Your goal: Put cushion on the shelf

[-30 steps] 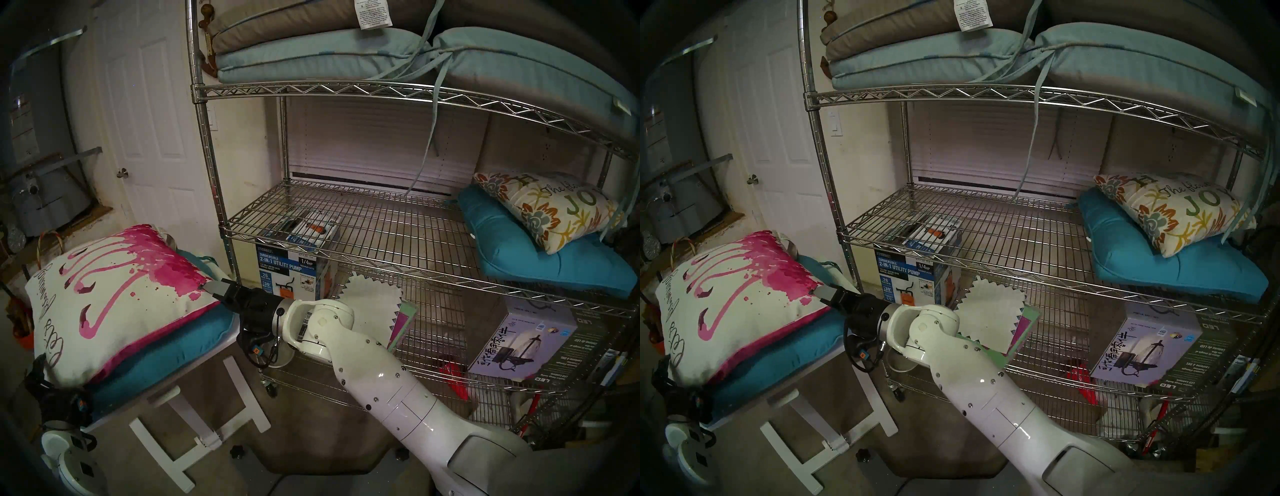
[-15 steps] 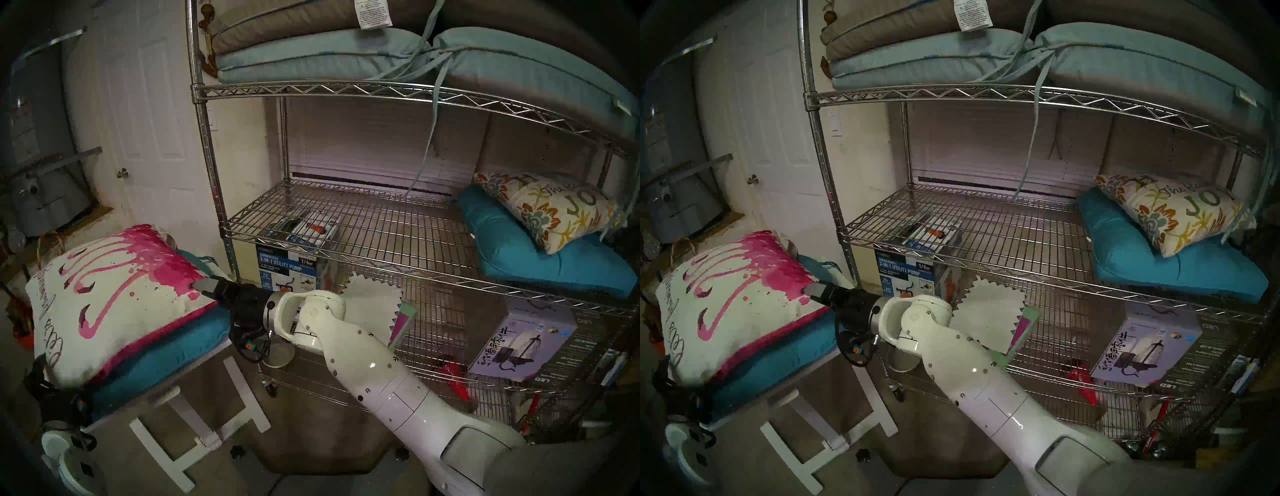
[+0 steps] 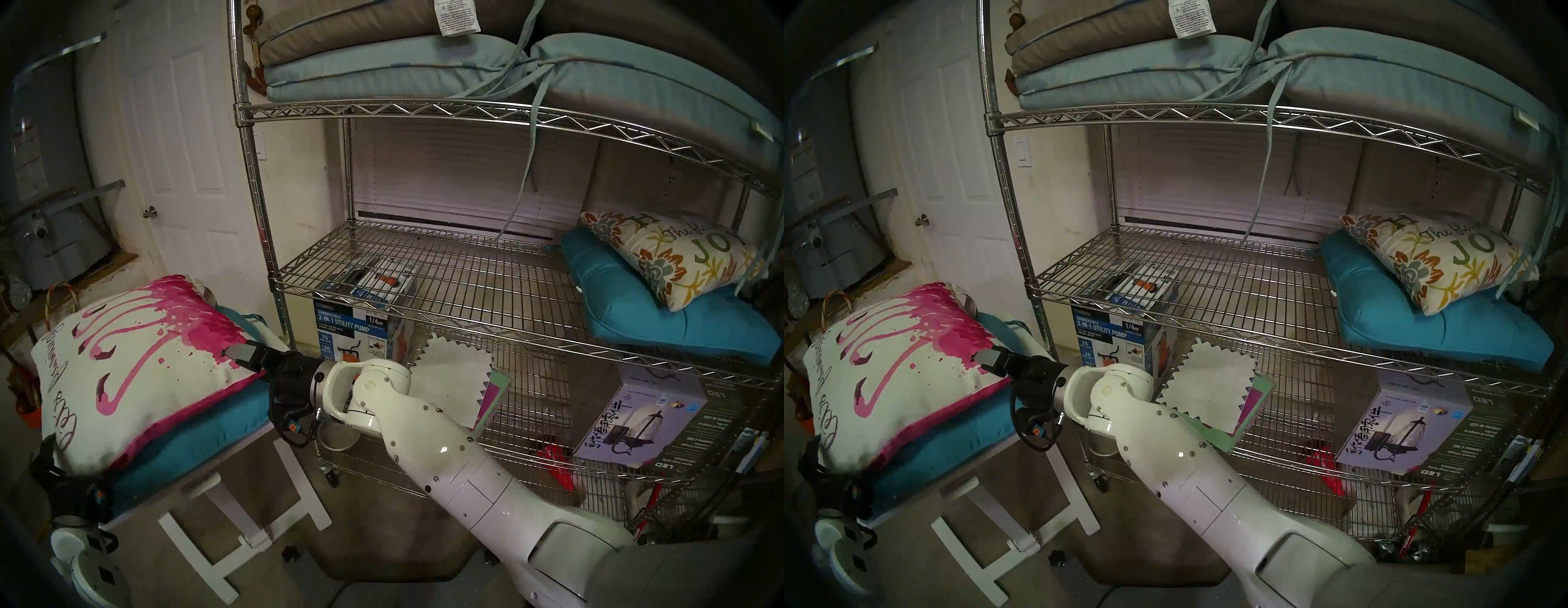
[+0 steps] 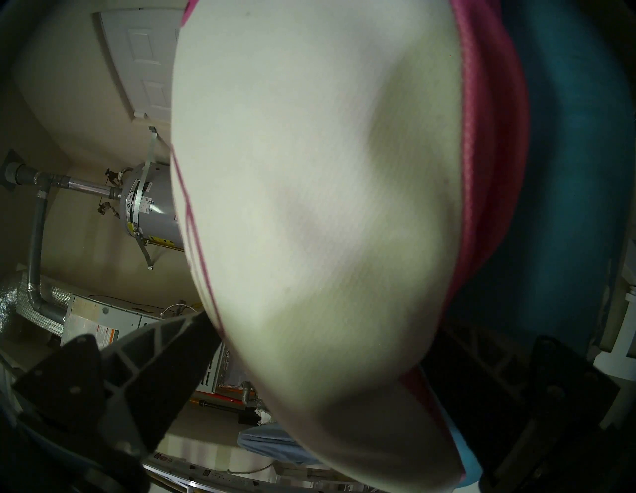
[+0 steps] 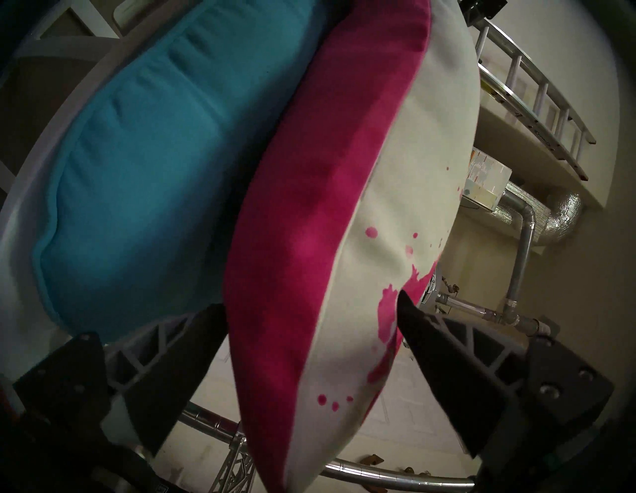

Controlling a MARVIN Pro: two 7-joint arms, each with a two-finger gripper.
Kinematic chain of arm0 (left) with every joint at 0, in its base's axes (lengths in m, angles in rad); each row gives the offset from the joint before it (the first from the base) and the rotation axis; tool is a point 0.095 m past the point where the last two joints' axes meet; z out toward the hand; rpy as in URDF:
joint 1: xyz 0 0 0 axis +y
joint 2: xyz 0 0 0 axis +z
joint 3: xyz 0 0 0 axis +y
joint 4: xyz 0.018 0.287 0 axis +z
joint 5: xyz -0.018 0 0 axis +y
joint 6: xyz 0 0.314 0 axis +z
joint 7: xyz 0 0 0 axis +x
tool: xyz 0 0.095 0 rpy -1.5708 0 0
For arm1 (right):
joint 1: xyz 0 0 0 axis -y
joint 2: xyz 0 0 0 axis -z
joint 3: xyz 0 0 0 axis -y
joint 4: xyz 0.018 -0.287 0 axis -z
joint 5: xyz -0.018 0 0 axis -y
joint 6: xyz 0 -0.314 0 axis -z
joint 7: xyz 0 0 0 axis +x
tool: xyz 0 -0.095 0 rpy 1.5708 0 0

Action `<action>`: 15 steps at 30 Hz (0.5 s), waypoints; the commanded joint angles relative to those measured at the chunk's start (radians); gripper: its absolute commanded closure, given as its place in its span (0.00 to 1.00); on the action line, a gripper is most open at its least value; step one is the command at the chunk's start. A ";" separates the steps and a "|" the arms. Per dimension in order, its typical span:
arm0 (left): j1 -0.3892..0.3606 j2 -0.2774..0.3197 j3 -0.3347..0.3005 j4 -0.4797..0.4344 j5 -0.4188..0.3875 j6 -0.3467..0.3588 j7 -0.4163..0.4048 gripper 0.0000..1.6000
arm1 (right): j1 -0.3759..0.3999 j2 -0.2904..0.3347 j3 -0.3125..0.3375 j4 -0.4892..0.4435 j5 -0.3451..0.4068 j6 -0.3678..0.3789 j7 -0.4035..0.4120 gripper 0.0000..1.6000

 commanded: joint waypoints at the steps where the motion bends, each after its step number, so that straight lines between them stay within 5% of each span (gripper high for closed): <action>1: 0.000 -0.001 -0.005 -0.022 -0.002 -0.001 0.005 0.00 | 0.025 -0.050 -0.015 0.010 -0.006 0.014 -0.029 0.00; 15: -0.002 -0.003 -0.006 -0.021 0.000 -0.004 0.003 0.00 | 0.100 -0.091 -0.019 0.099 -0.023 0.019 -0.062 0.00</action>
